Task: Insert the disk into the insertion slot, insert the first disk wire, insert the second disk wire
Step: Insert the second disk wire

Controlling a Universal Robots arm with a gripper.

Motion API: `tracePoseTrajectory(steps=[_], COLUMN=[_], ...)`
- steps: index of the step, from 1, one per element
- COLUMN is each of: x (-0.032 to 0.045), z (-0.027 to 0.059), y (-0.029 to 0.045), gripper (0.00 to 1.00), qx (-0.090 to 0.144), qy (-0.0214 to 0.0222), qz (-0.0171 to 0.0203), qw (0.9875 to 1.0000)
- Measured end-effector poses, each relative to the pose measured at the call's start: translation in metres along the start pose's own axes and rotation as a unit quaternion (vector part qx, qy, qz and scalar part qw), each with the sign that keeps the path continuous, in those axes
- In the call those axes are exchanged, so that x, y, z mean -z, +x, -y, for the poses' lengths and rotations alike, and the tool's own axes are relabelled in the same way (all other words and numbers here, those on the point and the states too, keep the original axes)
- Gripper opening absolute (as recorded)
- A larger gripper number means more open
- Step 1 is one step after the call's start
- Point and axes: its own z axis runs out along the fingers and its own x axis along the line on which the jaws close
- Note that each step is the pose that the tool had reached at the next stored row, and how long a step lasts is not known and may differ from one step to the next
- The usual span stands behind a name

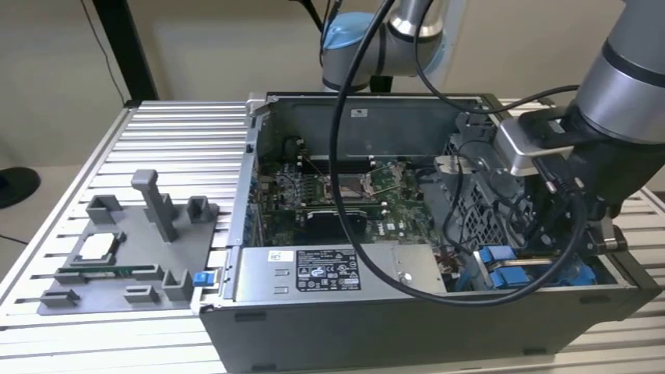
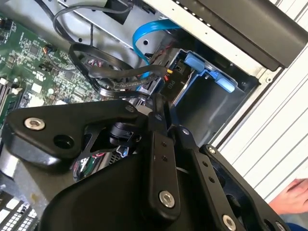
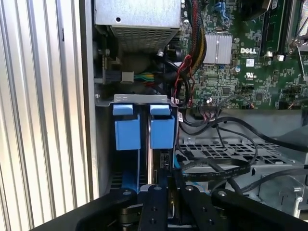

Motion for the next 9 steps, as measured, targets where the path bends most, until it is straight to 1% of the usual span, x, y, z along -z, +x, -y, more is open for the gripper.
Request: tracePoseTrajectory(steps=[6,9], x=[-0.0034,-0.0067], z=[-0.0005,-0.0009], y=[-0.0010,-0.0008], gripper=[0.00,0.00], qx=[0.001,0.001], qy=[0.0042,0.0050], qz=[0.0001,-0.0004], qw=[1.0000,1.0000])
